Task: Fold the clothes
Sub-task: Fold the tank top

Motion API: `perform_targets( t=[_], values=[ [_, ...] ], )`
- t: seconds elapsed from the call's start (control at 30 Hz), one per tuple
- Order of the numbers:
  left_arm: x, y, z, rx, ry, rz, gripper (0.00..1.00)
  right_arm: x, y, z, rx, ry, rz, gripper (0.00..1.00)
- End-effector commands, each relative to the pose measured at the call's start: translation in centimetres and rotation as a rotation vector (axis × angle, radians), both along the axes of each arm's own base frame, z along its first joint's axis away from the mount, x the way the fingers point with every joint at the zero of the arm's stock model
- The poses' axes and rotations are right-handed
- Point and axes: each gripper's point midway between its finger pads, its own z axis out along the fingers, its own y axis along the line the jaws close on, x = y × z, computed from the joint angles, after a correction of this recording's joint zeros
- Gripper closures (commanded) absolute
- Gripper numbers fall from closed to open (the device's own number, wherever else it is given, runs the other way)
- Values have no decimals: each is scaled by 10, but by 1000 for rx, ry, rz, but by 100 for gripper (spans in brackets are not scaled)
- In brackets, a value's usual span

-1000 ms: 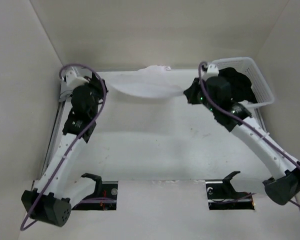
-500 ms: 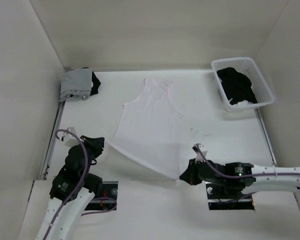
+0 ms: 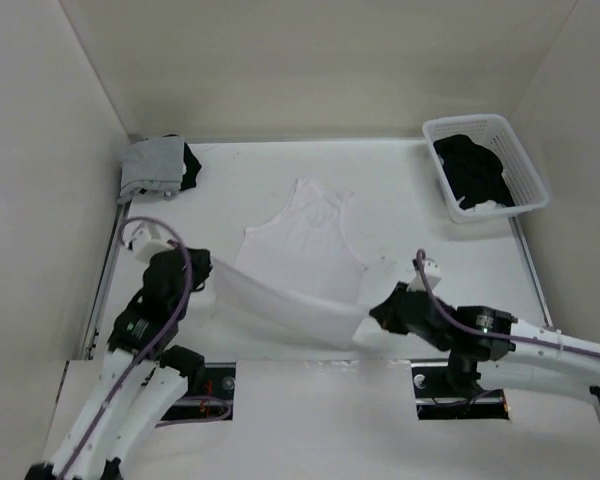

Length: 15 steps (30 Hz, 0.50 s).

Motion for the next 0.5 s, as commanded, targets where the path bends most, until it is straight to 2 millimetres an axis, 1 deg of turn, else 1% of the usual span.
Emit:
perform_targets(
  t=[0.0, 0.03, 0.07, 0.13, 0.2, 0.27, 0.3, 0.37, 0.43, 0.47],
  values=[
    [70, -20, 17, 4, -116, 8, 100, 65, -5, 27, -22, -168, -18, 100],
    [88, -22, 21, 9, -122, 16, 100, 88, -10, 33, -14, -193, -48, 100],
    [105, -26, 22, 19, -121, 23, 100, 105, -14, 36, -14, -205, -71, 100],
    [142, -36, 25, 26, -119, 20, 100, 146, -30, 45, -22, -223, -135, 100],
    [176, -44, 22, 37, -104, 22, 100, 179, -41, 51, -36, -225, -173, 100],
    [208, -50, 16, 30, -86, 35, 100, 207, -48, 56, -63, -232, -198, 100],
    [222, -52, 16, 22, -85, 39, 100, 218, -48, 56, -75, -229, -199, 100],
    [244, -58, 18, 9, -84, 39, 100, 239, -46, 59, -77, -232, -208, 100],
    [266, -64, 19, 15, -78, 36, 100, 261, -52, 59, -88, -223, -226, 100],
    [278, -65, 16, 21, -67, 37, 100, 273, -55, 57, -87, -216, -237, 100]
  ],
)
